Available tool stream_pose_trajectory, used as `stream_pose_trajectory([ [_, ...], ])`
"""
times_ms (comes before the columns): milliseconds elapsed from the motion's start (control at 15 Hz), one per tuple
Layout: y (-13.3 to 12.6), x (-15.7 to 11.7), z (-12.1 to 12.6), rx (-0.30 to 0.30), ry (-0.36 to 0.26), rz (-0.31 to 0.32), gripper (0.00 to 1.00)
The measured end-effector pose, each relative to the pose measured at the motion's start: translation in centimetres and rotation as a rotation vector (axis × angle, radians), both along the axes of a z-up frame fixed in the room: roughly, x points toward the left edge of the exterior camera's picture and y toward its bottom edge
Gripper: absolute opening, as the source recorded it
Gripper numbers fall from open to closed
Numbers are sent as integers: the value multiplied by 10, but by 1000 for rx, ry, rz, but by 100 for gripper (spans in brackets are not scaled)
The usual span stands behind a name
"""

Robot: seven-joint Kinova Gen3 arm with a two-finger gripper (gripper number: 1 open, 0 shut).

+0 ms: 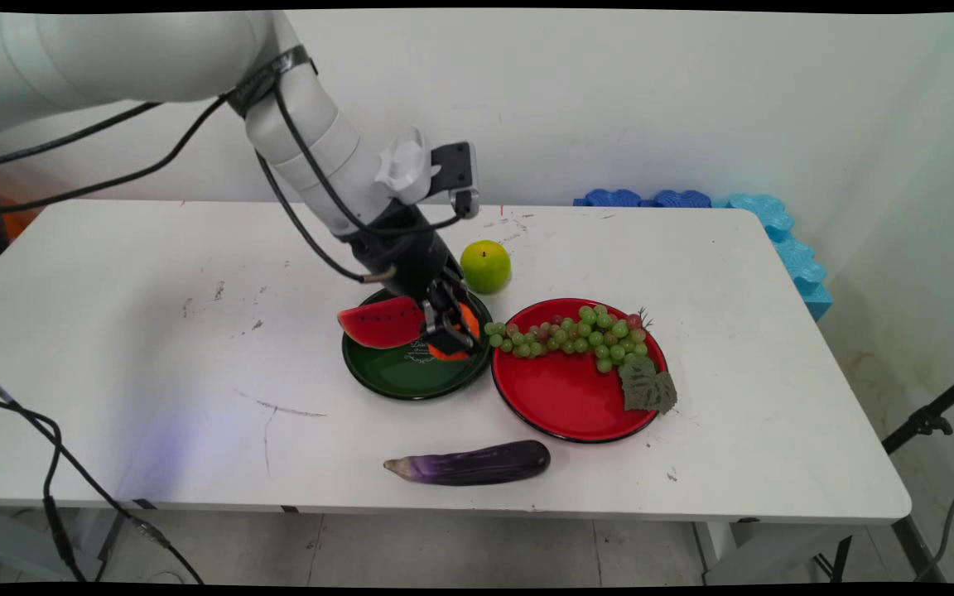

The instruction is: Place the picked object on the table

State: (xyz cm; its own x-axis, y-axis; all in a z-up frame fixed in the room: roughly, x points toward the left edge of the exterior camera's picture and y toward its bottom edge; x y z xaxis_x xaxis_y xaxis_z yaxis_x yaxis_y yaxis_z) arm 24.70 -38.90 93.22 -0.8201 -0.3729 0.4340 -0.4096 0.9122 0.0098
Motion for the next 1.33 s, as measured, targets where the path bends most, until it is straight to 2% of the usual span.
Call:
stream_pose_trajectory([
  [533,32,-11,-54,24,6,37,0],
  [1000,35,-18,-95,14,22,58,0],
  [1333,34,-22,-111,5,36,71,0],
])
